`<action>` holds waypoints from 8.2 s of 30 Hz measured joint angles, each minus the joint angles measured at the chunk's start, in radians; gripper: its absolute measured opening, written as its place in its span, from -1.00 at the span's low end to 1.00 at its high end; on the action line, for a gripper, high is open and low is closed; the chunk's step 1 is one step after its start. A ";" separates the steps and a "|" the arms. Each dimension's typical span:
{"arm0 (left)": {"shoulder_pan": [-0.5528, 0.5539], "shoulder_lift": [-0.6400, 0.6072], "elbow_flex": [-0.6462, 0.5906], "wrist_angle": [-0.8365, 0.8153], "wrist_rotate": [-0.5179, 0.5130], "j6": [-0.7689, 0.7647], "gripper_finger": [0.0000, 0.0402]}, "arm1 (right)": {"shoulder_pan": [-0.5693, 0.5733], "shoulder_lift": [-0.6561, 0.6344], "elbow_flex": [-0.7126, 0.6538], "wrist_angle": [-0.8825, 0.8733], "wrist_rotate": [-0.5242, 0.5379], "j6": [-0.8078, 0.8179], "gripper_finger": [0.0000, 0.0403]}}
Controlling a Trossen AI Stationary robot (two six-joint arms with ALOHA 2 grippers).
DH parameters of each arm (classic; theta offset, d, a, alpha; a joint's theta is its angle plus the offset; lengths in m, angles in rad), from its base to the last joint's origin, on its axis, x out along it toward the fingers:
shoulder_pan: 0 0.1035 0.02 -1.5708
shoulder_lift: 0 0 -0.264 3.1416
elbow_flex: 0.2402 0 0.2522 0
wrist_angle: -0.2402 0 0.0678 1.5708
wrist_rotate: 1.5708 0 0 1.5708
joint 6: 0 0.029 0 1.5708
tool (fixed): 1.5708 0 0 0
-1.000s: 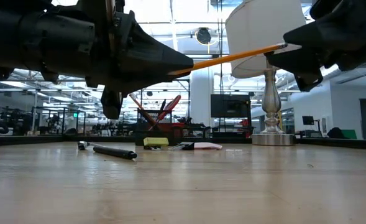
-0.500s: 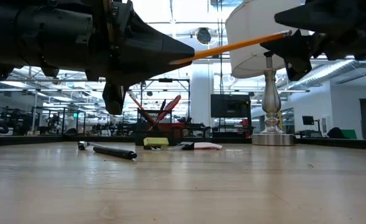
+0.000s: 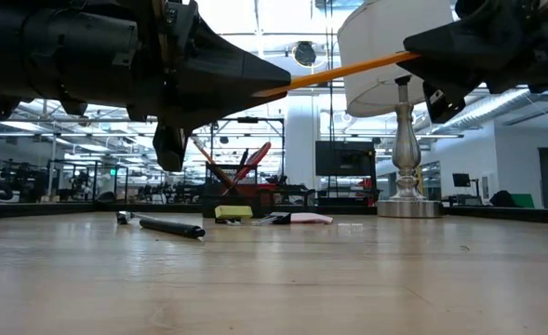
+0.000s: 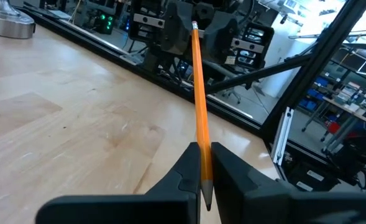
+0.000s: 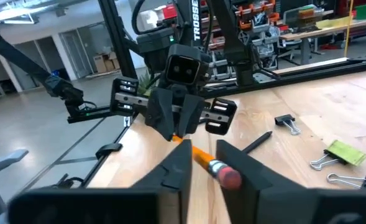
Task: Pick and place office supplies into organizer
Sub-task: Put the yellow pencil into the black desk organizer, then put the pink sticky notes into the black desk organizer
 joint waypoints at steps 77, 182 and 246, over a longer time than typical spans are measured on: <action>-0.123 -0.340 -0.395 0.000 -0.037 0.075 0.21 | -0.730 0.268 1.141 -1.360 -0.081 -0.681 -0.92; -0.099 -0.344 -0.366 -0.154 0.467 -0.067 0.21 | -0.349 0.177 0.813 -1.432 -0.617 -0.290 -0.31; -0.047 -0.344 -0.367 -0.184 0.287 -0.069 0.21 | -0.604 0.287 0.376 -0.811 -0.235 -0.505 0.15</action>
